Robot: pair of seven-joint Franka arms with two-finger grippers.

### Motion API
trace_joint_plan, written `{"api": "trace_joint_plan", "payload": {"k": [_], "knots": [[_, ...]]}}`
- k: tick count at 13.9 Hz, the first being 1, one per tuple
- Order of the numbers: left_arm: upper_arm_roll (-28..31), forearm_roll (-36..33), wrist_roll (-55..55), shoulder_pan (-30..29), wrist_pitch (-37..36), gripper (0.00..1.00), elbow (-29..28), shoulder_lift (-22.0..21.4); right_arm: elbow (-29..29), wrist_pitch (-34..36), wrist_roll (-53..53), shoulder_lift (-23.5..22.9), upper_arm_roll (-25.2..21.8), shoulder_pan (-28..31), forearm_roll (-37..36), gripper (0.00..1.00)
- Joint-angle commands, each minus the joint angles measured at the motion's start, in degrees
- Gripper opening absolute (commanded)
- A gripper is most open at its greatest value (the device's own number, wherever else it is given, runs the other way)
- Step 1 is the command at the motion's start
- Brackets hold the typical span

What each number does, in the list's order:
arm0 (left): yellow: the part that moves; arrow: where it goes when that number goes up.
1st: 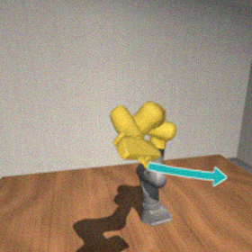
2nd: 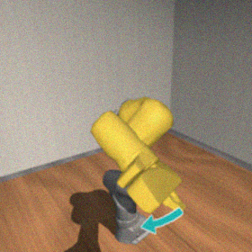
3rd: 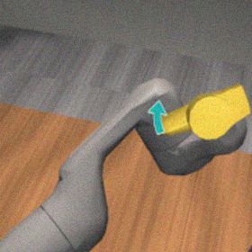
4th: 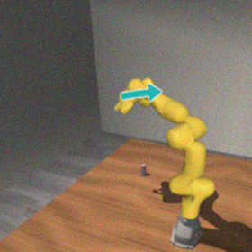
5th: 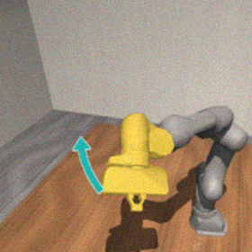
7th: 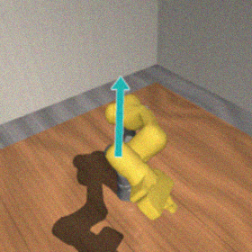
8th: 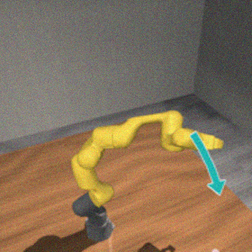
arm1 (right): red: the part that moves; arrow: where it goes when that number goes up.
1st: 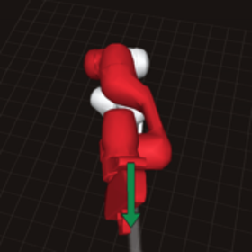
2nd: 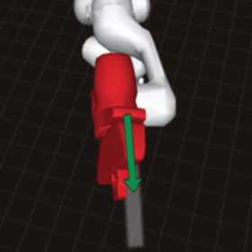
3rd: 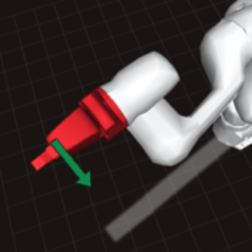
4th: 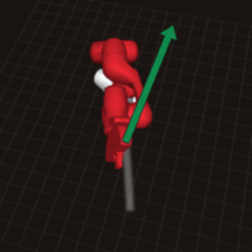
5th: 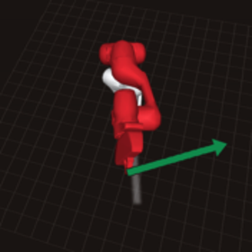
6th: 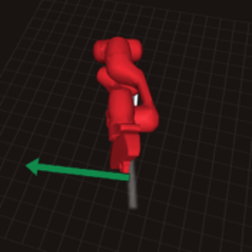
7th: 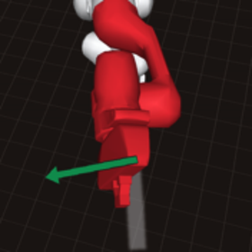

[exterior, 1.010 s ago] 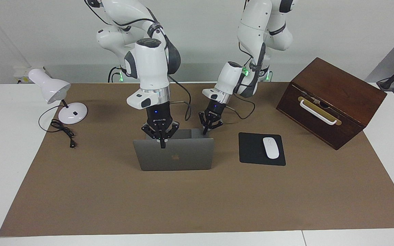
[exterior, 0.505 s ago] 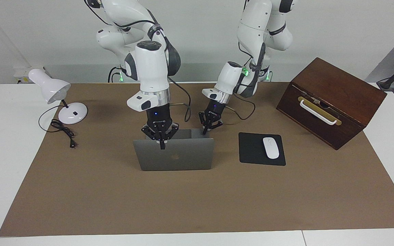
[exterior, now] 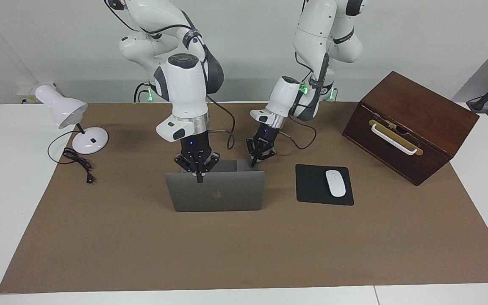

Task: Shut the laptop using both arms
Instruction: 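Push the laptop lid down toward the keyboard with the right gripper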

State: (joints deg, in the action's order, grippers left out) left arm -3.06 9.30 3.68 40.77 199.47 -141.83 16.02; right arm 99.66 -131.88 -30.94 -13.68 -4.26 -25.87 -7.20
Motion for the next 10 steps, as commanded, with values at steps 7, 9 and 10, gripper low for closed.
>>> {"api": "trace_joint_plan", "payload": {"k": [7,9,10], "knots": [[0.9,0.2,1.7,1.0,1.2,0.00,0.1,3.7,-0.1,10.1,4.4,1.5,0.4,0.7,10.4,0.00],[0.9,0.1,1.8,1.0,1.2,0.00,0.1,3.8,0.2,11.7,4.9,1.6,0.4,1.0,10.5,0.00],[0.9,-0.3,1.8,1.0,1.3,0.00,0.1,3.8,0.4,12.0,5.3,1.6,0.4,1.1,10.6,0.00]]}}
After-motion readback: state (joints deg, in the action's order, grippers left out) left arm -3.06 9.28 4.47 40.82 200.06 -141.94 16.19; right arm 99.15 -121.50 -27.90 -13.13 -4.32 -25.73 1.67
